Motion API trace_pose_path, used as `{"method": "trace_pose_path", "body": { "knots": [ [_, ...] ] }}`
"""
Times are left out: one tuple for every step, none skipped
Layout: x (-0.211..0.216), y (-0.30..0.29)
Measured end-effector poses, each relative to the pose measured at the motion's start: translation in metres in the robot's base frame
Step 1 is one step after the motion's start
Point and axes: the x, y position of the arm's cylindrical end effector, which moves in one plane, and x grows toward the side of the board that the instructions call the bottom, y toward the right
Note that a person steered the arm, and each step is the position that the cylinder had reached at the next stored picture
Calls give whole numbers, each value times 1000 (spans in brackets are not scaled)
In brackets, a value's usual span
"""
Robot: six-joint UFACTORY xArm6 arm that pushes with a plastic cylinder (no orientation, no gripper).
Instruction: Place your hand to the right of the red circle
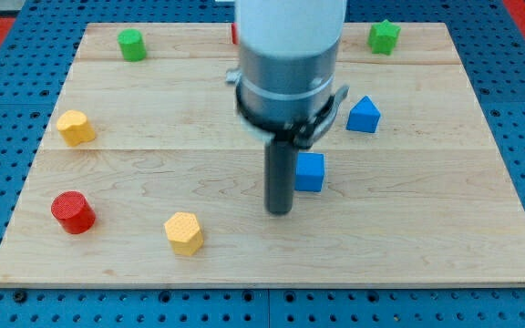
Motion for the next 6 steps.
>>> {"method": "trace_pose_path", "body": {
  "knots": [
    [47,-45],
    [62,-157],
    [42,-194],
    [14,-182],
    [25,-175],
    [36,-158]
  ]
}}
